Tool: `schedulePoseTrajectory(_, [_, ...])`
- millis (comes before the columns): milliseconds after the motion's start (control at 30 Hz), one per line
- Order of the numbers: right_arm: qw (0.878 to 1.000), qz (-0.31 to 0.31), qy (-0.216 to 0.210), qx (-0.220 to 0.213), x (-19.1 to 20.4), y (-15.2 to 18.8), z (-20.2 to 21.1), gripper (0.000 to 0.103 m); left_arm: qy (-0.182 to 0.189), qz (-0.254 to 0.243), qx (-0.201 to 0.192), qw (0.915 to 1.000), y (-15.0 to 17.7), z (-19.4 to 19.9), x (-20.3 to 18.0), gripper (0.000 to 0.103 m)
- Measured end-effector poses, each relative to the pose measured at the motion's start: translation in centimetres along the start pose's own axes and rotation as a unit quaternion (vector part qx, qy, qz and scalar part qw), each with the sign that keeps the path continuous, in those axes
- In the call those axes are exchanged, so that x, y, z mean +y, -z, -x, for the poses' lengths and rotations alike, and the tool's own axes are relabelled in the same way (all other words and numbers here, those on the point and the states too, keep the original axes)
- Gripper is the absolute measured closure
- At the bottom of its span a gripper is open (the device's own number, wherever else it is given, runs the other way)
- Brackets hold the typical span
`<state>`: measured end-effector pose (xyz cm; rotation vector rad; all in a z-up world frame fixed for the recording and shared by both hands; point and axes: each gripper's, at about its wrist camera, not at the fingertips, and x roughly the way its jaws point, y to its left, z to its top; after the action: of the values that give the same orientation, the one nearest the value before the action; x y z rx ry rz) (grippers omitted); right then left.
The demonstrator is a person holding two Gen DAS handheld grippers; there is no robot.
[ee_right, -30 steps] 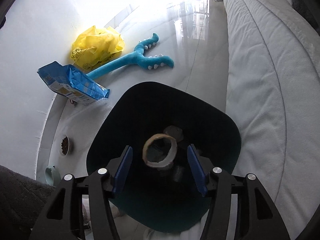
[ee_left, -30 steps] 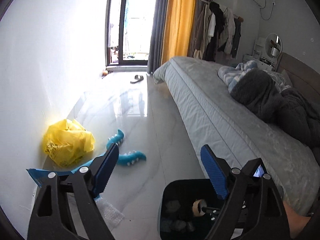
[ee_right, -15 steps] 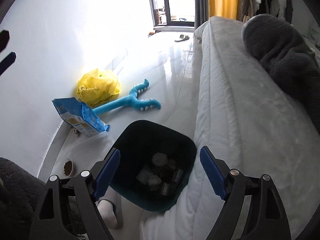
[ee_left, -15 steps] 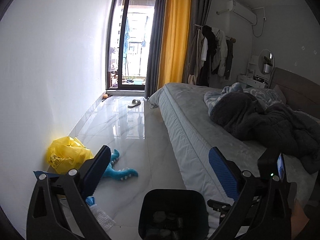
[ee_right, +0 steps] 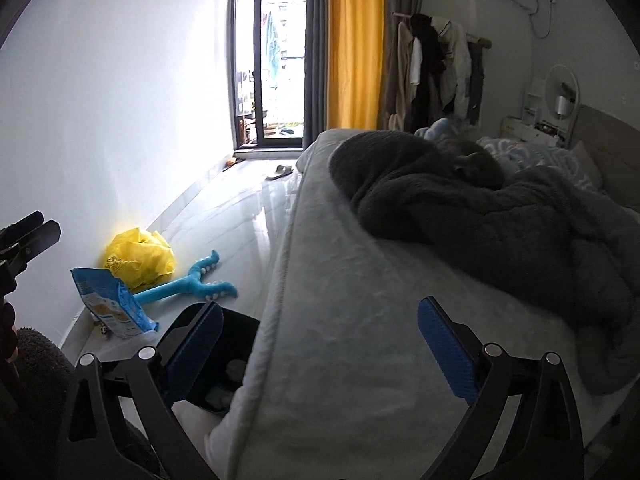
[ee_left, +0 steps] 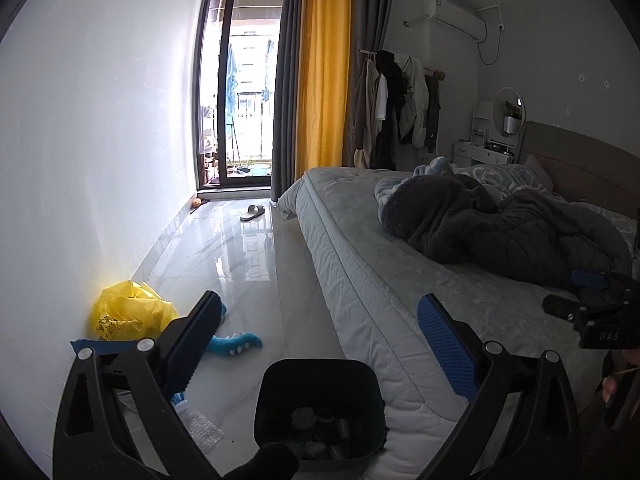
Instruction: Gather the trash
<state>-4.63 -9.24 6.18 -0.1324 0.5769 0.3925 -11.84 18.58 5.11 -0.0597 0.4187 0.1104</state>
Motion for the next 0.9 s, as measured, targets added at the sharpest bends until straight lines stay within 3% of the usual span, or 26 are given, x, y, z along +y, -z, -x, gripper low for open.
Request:
schedulePoseTrajectory(267, [0.997,-0.047,0.051,-0.043,-4.7,2.8,6.8,0.003,0.000,-0.040,-0.008,0.9992,0.7,1.3,-2.2,0.003])
schedulePoseTrajectory(500, [0.993,-0.064,0.067,-0.078,-6.6,4.7,11.7,0.003,0.001,-0.050,0.007,0.9987,2.2,1.7,-3.4,0.003])
schedulePoseTrajectory(900, [0.990,-0.101,0.048,-0.088,-8.4,7.7,13.1,0.003,-0.003,-0.087,0.002,0.9962,4.0,2.0,-5.5,0.003])
